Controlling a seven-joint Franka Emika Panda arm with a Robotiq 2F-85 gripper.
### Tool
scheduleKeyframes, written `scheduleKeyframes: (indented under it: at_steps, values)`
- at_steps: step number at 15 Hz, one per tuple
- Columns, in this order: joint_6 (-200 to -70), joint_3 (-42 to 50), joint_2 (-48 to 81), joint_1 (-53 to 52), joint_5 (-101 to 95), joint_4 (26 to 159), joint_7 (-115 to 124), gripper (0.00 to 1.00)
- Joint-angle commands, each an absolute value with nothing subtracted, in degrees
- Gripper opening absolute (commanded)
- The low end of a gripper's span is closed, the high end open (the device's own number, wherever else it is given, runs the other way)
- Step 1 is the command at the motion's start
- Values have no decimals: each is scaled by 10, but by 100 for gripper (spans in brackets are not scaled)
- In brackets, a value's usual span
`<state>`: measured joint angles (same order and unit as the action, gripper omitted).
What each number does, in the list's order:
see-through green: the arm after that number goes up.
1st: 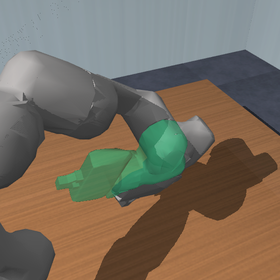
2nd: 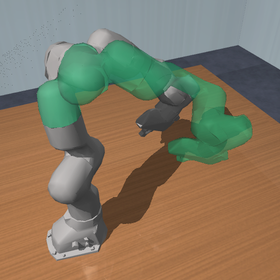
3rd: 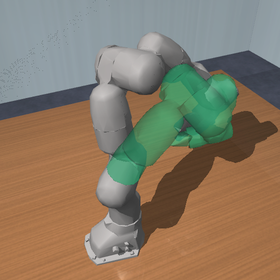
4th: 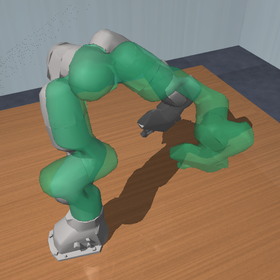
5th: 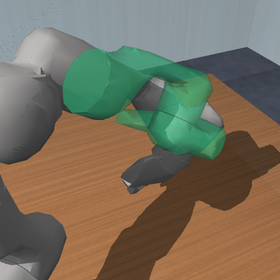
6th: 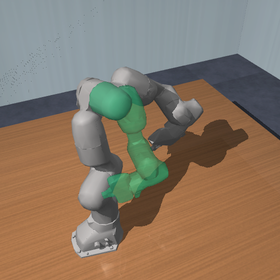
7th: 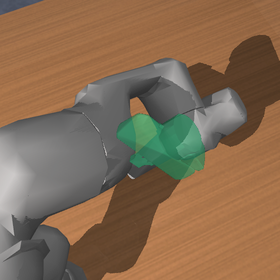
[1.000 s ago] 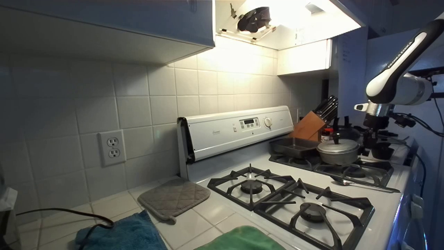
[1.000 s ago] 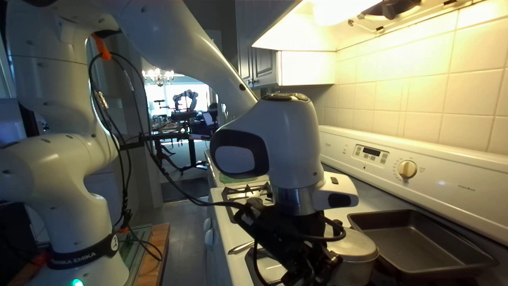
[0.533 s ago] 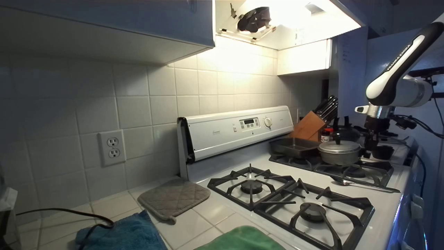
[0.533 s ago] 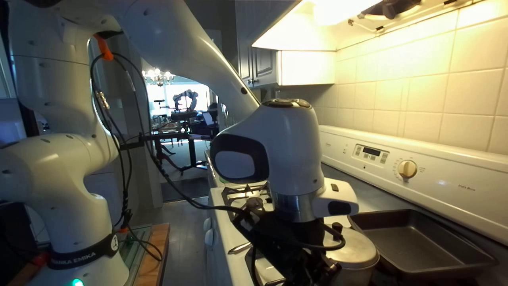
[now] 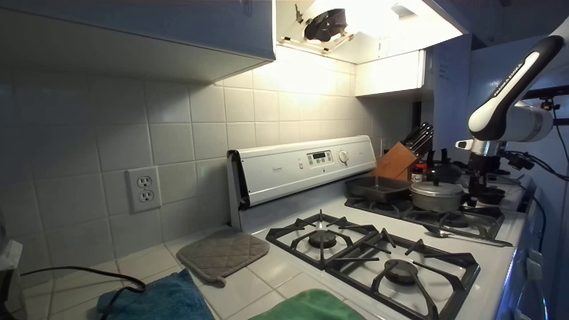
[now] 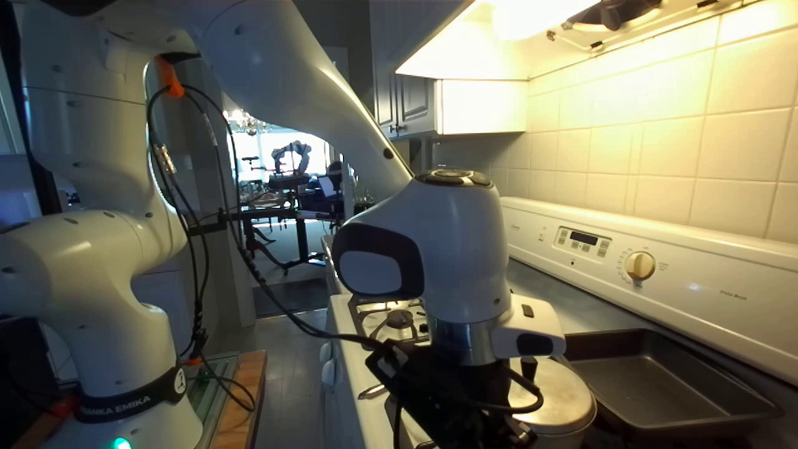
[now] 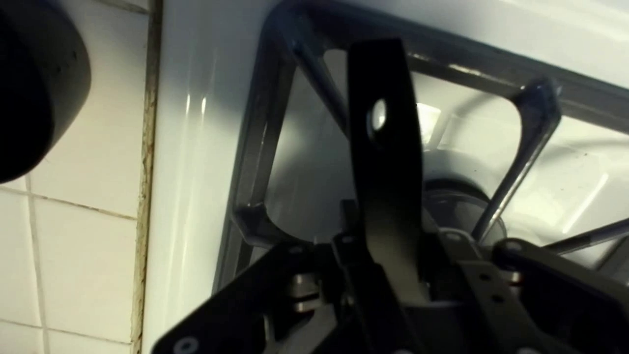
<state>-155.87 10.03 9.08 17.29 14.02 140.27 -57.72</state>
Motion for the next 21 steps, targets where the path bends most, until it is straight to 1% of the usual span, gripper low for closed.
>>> scheduleKeyframes:
  at_steps: [1,3,5,6,7,9,10,21]
  values:
    - [-1569,92,101,186,155,1394,-584,58]
    - [-1571,91,99,188,156,1394,-584,71]
    - [-1576,87,95,193,169,1397,-594,83]
    - [-1583,83,93,196,181,1400,-600,91]
    - [-1592,81,91,196,204,1402,-610,96]
    - [-1615,67,87,202,261,1410,-631,97]
    - [-1623,62,86,204,290,1411,-642,100]
    - [-1620,34,67,215,473,1427,-769,100]
